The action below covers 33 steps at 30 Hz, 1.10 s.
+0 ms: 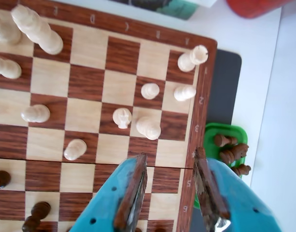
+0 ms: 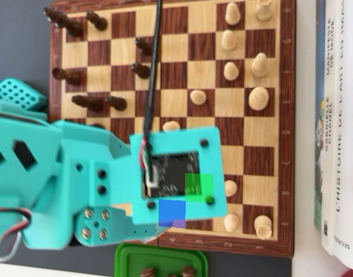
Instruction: Play chess
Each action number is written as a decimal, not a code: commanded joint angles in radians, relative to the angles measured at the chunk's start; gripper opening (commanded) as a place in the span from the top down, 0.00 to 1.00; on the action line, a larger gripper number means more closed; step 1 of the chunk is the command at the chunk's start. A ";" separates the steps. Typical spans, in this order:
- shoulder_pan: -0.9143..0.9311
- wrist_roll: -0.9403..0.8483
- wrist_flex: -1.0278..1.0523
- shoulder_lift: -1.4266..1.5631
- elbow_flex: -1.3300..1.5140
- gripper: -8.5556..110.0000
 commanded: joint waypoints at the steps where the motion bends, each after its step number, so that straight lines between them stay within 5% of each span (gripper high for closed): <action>1: -0.031 0.046 -0.069 0.123 0.066 0.80; 8: -0.104 0.127 -0.256 0.357 0.293 0.80; 33: -0.215 0.314 -1.401 1.031 1.069 0.80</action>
